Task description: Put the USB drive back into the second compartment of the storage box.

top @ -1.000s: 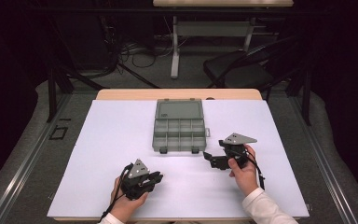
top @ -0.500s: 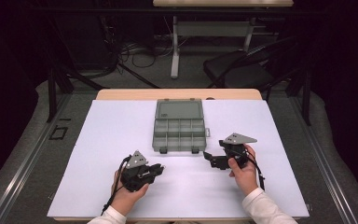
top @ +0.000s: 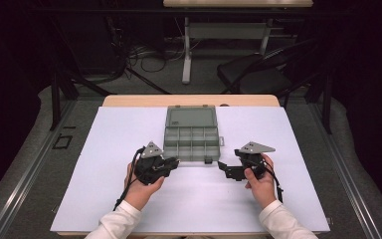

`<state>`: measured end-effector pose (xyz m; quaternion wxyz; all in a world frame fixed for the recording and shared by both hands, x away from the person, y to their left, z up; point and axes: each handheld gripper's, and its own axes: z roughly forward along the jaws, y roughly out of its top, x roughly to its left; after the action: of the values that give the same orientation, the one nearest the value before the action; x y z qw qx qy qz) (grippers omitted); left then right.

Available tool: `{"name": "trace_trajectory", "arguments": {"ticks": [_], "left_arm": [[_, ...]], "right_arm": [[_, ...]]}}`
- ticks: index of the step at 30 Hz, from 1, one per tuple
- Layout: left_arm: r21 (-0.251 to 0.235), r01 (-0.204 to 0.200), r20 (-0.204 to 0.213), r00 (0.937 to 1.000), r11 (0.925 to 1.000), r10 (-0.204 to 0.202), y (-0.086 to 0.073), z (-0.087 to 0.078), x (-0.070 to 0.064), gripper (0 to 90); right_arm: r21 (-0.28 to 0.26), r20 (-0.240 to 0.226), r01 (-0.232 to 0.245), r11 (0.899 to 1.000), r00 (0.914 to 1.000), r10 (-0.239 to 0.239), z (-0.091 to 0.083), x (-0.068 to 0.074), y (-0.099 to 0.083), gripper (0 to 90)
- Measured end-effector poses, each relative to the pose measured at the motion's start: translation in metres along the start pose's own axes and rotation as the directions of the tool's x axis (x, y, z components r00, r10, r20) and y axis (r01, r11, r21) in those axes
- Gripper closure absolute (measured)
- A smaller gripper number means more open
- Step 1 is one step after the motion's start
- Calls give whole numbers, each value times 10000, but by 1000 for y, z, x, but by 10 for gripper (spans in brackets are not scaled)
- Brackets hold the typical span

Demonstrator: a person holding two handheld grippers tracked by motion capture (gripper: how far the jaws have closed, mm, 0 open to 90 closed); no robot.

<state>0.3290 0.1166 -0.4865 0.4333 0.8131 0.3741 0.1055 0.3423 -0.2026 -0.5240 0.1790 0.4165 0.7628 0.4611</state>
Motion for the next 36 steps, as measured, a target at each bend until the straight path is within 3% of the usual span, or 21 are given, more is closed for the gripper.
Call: {"name": "trace_trajectory", "arguments": {"ticks": [9, 22, 27, 36], "left_arm": [[259, -49, -59, 10000, 9997, 51, 17, 3, 7, 788], [238, 101, -315, 9995, 9997, -93, 40, 15, 21, 788], [169, 306, -447, 9986, 9994, -299, 52, 21, 28, 788], [228, 277, -880, 9958, 9994, -255, 69, 37, 37, 788]], "right_arm": [[12, -9, -15, 10000, 10000, 15, 0, 0, 0, 173], [48, -17, 12, 10000, 10000, -12, 2, -1, 0, 173], [47, -18, -63, 10000, 10000, 63, 2, -1, 0, 173], [38, -30, -69, 10000, 10000, 69, 2, -2, -1, 173]]}}
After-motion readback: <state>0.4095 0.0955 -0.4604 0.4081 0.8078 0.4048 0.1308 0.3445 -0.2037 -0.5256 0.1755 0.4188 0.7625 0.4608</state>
